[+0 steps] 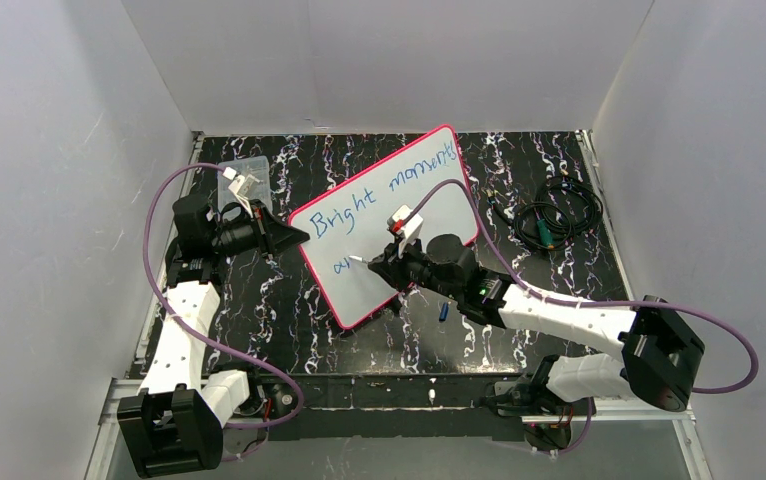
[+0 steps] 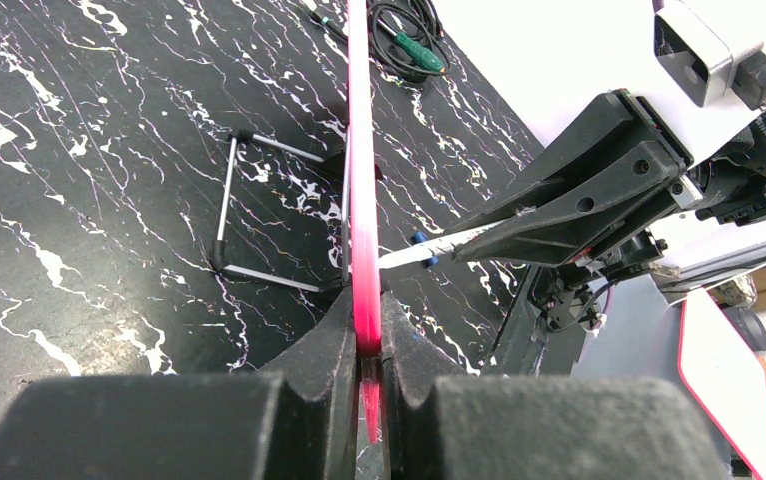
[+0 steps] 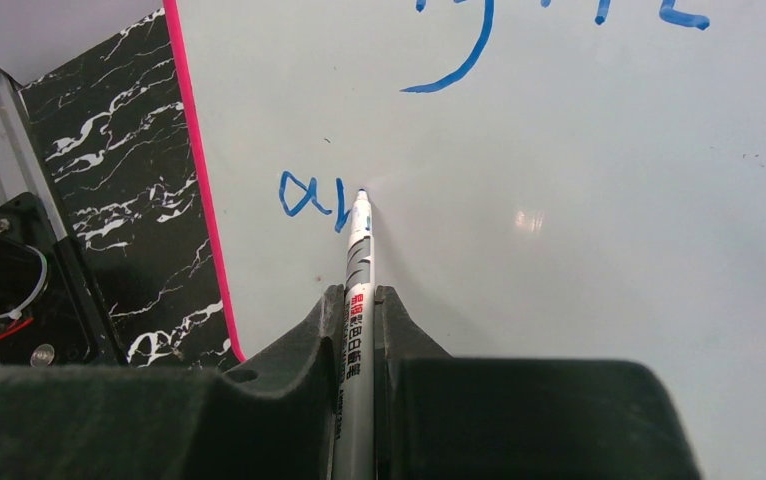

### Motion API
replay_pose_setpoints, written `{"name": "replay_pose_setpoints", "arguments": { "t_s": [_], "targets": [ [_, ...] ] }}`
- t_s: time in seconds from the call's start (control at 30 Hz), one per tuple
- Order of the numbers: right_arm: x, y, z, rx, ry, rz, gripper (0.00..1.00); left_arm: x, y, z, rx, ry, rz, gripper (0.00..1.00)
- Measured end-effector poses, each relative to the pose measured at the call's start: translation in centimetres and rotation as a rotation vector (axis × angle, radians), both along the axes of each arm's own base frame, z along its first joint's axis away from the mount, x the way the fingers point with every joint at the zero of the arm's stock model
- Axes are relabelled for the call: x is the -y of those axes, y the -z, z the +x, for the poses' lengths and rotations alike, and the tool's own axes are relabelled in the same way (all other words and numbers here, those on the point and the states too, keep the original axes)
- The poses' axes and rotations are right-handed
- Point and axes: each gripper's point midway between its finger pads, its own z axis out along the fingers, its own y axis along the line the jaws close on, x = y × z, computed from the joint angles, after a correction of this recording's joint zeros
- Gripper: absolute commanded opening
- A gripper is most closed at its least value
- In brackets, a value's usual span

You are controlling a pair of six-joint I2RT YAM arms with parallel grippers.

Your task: Write a sentence on the whiteboard

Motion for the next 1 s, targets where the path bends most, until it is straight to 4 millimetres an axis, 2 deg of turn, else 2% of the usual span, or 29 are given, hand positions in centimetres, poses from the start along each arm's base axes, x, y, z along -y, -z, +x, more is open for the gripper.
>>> {"name": "replay_pose_setpoints", "arguments": {
  "t_s": [0.4, 1.0],
  "targets": [
    [0.0, 0.1, -0.1, -0.003, -0.008, -0.002, 0.01, 0.0, 0.0, 0.0, 0.000, 0.000, 0.000, 0.00],
    [0.9, 0.0, 1.0, 0.004, 0.080, -0.009, 0.01, 0.0, 0.0, 0.1, 0.001, -0.004, 0.002, 0.00]
  ]
}}
